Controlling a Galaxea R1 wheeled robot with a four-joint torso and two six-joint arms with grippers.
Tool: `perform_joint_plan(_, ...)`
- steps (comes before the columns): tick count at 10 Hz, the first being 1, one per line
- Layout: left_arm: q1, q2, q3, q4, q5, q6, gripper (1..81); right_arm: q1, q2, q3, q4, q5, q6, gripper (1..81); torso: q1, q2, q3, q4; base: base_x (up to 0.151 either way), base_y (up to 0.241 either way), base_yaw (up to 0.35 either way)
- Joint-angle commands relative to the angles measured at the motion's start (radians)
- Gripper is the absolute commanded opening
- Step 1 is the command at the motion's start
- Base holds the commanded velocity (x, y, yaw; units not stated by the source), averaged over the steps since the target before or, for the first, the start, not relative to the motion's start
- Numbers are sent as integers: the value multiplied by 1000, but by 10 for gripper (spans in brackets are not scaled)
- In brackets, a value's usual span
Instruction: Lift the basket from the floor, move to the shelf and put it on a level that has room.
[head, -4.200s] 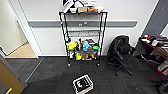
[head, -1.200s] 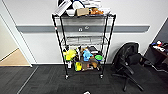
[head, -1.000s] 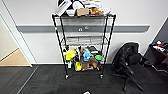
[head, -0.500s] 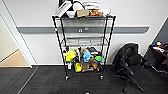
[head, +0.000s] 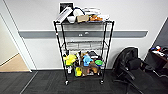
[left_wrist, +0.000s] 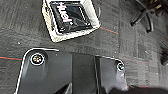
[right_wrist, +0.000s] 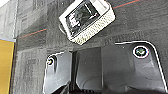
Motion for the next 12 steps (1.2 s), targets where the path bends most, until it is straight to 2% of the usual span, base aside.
perform_joint_plan(1,-53,-24,26,-7,50,4,811,41,-22,20,1,-46,2,811,60,-93,-92,0,0,0,0)
perform_joint_plan(2,-54,-26,32,-7,50,4,811,43,-24,27,-2,-46,2,811,206,-319,-283,0,0,0,0)
perform_joint_plan(3,-53,-27,33,-7,50,4,811,43,-27,32,-7,-46,2,811,109,-169,-118,0,0,0,0)
perform_joint_plan(6,-54,-35,33,-7,46,4,811,66,-58,67,-4,-46,3,811,177,-274,-203,0,0,0,0)
perform_joint_plan(9,-54,-40,32,-16,43,-1,811,129,-97,118,-8,-80,2,811,241,-375,-297,0,0,0,0)
perform_joint_plan(10,-53,-41,30,-18,41,-2,811,145,-100,125,-8,-95,2,811,263,-409,-235,0,0,0,0)
perform_joint_plan(11,-53,-41,30,-21,41,-2,811,159,-99,125,-8,-99,2,811,283,-438,-264,0,0,0,0)
perform_joint_plan(12,-54,-40,27,-23,41,-4,811,178,-97,124,-5,-117,2,811,298,-459,-271,0,0,0,0)
